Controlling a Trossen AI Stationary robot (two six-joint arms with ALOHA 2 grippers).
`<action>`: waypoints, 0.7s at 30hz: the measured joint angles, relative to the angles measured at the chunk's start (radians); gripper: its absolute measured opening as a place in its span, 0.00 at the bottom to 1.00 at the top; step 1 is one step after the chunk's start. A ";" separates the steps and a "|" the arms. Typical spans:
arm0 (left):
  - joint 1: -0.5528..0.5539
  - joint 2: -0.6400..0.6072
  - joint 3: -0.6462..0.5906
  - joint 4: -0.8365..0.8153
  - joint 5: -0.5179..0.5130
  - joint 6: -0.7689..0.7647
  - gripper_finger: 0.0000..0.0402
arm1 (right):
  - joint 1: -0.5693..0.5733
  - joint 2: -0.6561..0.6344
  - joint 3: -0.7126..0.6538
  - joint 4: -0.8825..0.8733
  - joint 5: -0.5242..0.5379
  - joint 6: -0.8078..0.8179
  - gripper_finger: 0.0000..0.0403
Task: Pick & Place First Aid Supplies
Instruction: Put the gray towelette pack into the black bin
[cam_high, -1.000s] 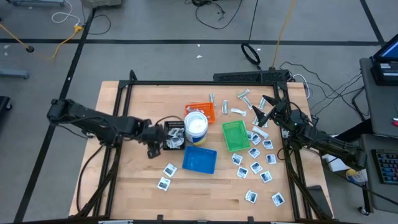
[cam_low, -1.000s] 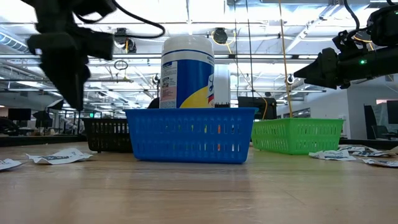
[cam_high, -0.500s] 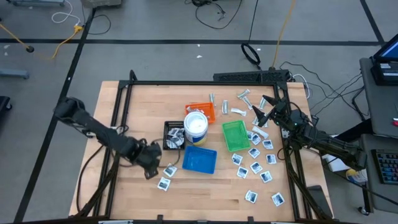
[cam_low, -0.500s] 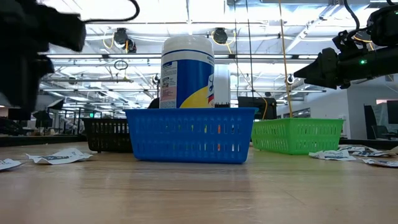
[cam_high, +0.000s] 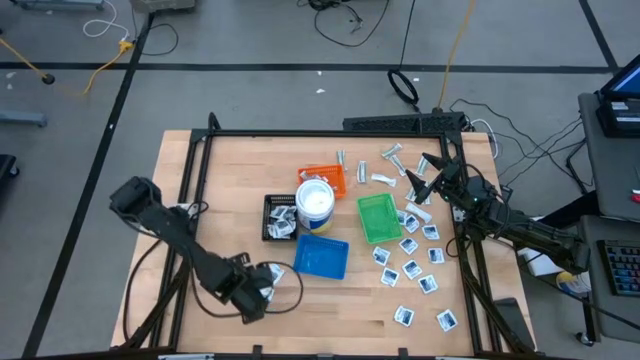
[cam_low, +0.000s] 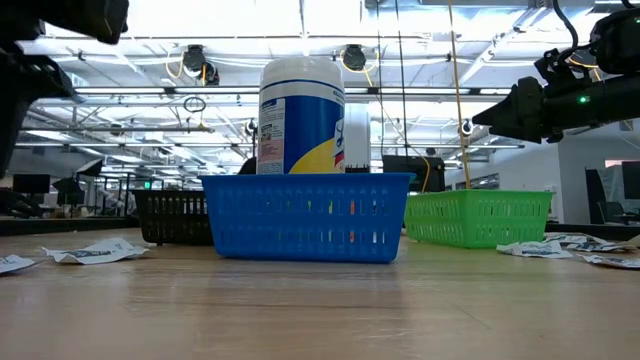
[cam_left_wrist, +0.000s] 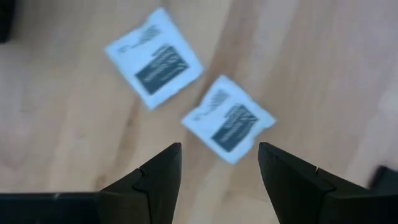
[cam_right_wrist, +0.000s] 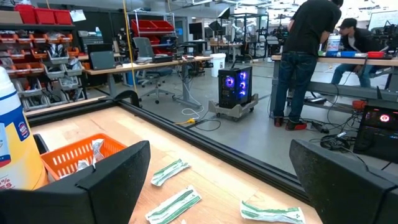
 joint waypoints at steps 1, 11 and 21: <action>-0.006 0.018 0.021 -0.009 0.000 -0.003 0.54 | 0.000 0.000 0.000 0.000 0.000 0.000 0.94; -0.030 0.127 0.074 -0.037 0.005 -0.010 0.54 | 0.000 0.000 0.000 0.000 0.000 0.000 0.94; -0.034 0.224 0.073 -0.013 -0.005 0.046 0.54 | 0.000 0.000 0.000 0.000 0.000 0.000 0.94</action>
